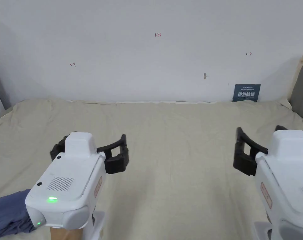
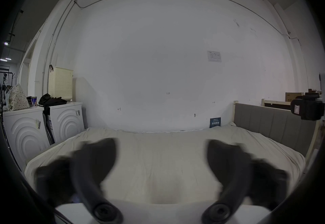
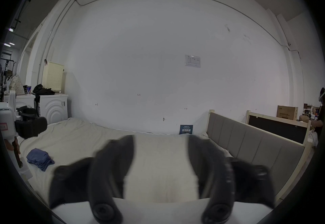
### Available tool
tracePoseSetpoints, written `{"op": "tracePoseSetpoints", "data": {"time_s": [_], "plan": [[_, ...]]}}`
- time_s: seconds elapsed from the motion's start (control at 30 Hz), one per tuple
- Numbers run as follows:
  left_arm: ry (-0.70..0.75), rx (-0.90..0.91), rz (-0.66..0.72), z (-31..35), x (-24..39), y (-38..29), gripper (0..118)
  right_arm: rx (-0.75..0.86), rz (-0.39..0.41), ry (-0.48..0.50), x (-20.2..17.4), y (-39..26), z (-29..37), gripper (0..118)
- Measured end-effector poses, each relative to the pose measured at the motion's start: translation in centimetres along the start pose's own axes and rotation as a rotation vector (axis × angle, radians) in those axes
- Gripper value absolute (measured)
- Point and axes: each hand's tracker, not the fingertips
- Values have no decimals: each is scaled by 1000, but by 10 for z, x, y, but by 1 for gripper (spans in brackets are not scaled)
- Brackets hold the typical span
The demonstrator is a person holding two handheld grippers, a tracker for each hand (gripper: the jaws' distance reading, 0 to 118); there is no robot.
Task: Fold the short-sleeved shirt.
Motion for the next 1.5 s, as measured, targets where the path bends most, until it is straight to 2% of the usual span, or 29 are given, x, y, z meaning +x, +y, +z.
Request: {"op": "tracePoseSetpoints", "data": {"time_s": [0.07,0.1,0.3,1.5], "plan": [[12,33,-2,3,1,-1,118,-2,-16,18,1,0,-1,116],[13,29,-5,3,1,-1,118,1,-19,15,1,-1,-1,118],[19,22,-13,3,2,-1,118,14,4,4,-2,-3,2,118],[40,48,-2,9,0,3,118,26,7,4,-9,0,1,118]]}}
